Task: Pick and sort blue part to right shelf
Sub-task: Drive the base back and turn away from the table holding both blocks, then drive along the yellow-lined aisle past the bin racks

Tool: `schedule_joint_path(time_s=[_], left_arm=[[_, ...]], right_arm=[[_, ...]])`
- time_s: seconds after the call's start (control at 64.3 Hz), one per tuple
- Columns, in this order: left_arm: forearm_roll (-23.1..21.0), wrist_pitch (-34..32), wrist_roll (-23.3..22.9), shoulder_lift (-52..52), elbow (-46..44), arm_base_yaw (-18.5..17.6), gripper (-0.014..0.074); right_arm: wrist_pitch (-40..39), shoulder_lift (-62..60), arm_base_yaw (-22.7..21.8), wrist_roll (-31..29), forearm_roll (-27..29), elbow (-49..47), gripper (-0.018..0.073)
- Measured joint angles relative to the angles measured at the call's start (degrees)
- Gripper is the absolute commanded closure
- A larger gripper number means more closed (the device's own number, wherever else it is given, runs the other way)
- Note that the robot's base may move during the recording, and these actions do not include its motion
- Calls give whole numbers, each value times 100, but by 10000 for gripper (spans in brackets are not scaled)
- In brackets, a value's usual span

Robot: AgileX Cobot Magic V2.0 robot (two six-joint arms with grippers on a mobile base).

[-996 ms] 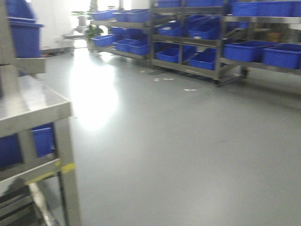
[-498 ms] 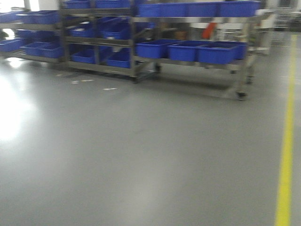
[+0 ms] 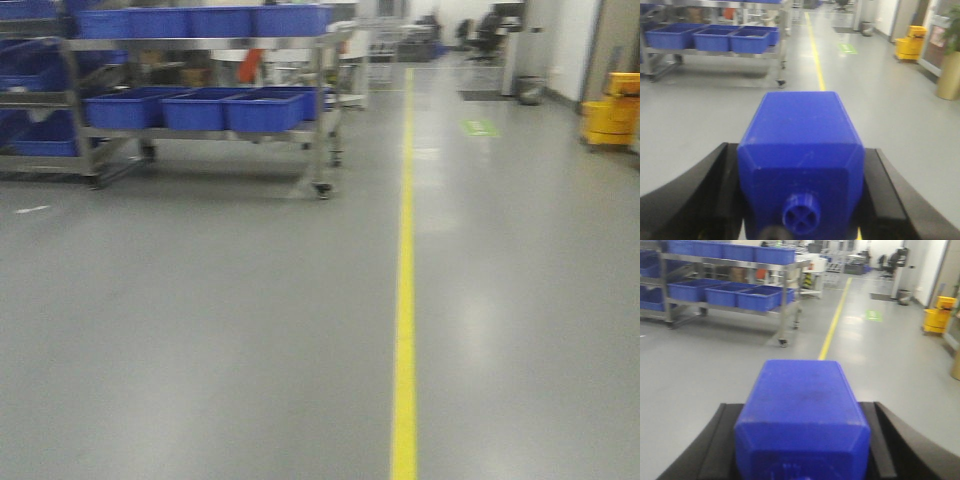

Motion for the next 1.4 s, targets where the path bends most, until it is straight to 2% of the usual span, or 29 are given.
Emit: schedule_joint_path(time_s=[1.4], left_arm=[[0, 0, 0, 0, 0, 0, 209]], right_arm=[[0, 0, 0, 0, -9, 0, 148]])
